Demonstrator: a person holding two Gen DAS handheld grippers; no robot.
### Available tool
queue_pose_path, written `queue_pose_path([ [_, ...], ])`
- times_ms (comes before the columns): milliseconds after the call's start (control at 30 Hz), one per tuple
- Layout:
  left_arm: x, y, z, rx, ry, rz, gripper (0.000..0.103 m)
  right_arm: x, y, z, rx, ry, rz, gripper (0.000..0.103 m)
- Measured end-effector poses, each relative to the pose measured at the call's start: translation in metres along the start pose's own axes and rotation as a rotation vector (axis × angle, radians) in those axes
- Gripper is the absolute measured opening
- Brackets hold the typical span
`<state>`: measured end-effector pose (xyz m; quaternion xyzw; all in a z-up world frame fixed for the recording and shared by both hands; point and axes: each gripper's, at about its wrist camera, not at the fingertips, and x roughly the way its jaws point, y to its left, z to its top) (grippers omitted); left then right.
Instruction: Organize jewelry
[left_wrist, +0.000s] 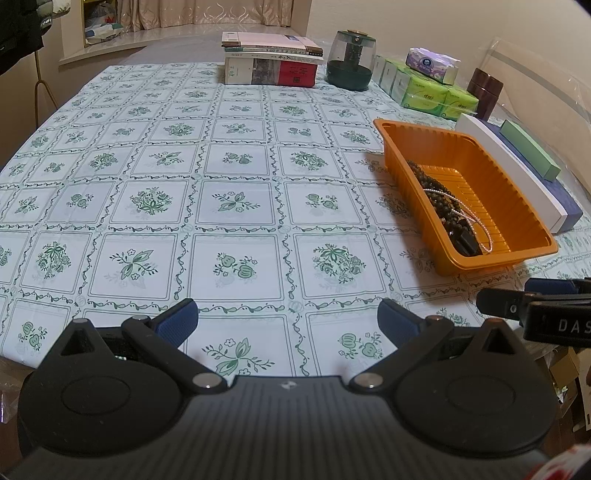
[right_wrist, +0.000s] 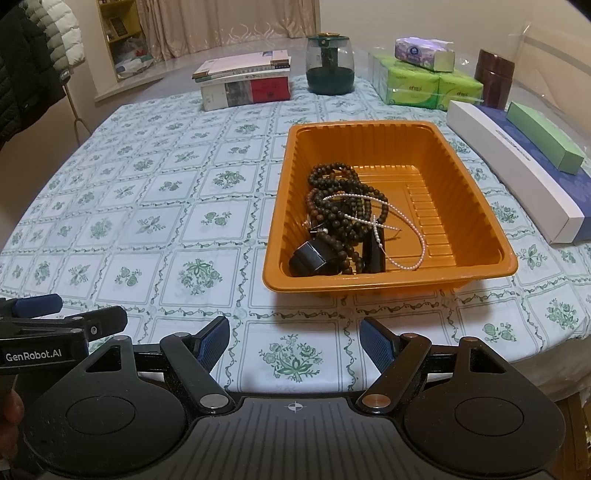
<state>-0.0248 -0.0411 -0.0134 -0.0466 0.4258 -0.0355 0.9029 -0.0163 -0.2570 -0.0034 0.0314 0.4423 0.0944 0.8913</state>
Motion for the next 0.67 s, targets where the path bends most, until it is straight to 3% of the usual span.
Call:
queue_pose_path([
  [667, -0.0001, -0.0020, -0.0013, 0.000, -0.008, -0.006, 0.103, 0.0004, 0.0009, 0.0006, -0.002, 0.000, 0.002, 0.077],
])
